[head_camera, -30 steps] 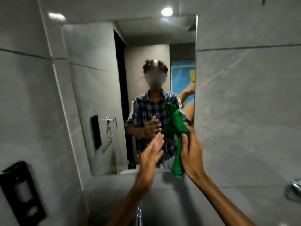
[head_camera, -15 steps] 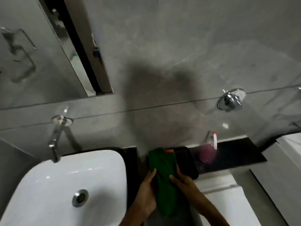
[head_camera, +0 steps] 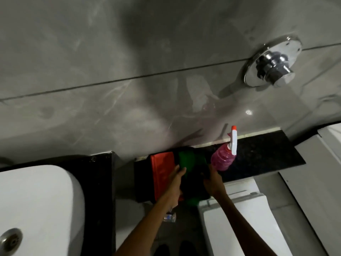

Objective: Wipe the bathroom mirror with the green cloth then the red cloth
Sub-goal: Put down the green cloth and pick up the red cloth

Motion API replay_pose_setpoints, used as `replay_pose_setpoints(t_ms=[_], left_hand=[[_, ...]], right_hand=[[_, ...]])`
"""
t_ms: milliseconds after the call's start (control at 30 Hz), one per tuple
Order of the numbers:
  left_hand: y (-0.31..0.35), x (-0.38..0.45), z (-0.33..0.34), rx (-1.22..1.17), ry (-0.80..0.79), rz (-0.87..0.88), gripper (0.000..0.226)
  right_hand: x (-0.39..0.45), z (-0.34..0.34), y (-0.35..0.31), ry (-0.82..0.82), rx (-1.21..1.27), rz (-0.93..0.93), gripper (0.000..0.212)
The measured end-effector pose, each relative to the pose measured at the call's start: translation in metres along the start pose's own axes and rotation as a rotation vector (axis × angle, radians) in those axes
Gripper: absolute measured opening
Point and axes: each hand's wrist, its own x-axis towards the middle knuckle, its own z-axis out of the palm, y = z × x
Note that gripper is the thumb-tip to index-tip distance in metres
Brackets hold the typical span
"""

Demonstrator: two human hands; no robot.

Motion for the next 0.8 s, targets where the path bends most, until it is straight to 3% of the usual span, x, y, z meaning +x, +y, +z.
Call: replay_pose_setpoints(t_ms=[100, 233, 367, 433, 500, 600, 800], left_hand=[[0.01, 0.014, -0.005, 0.191, 0.006, 0.102, 0.061], [-0.004, -0.001, -0.023, 0.449, 0.094, 0.362, 0.047], [-0.017, -0.011, -0.051, 0.493, 0.291, 0.466, 0.042], [-0.015, -0.006, -0.061, 0.463, 0.324, 0.448, 0.046], [-0.014, 0.0, -0.069, 0.424, 0.335, 0.395, 0.048], [-0.011, 0.01, -0.077, 0.316, 0.341, 0.331, 0.049], [0.009, -0.009, -0.083, 0.064, 0.27, 0.267, 0.04]], right_hand=[[0.009, 0.01, -0.004, 0.015, -0.072, -0.044, 0.048], [-0.02, 0.045, -0.008, 0.175, -0.536, -0.236, 0.083], [-0.014, 0.076, -0.032, -0.011, -0.391, -0.326, 0.044], [-0.005, 0.091, -0.047, -0.112, -0.375, -0.234, 0.049], [0.004, 0.105, -0.057, -0.086, -0.327, -0.116, 0.055], [0.015, 0.114, -0.063, -0.064, -0.172, -0.036, 0.042], [-0.018, 0.102, -0.085, -0.14, 0.026, -0.187, 0.024]])
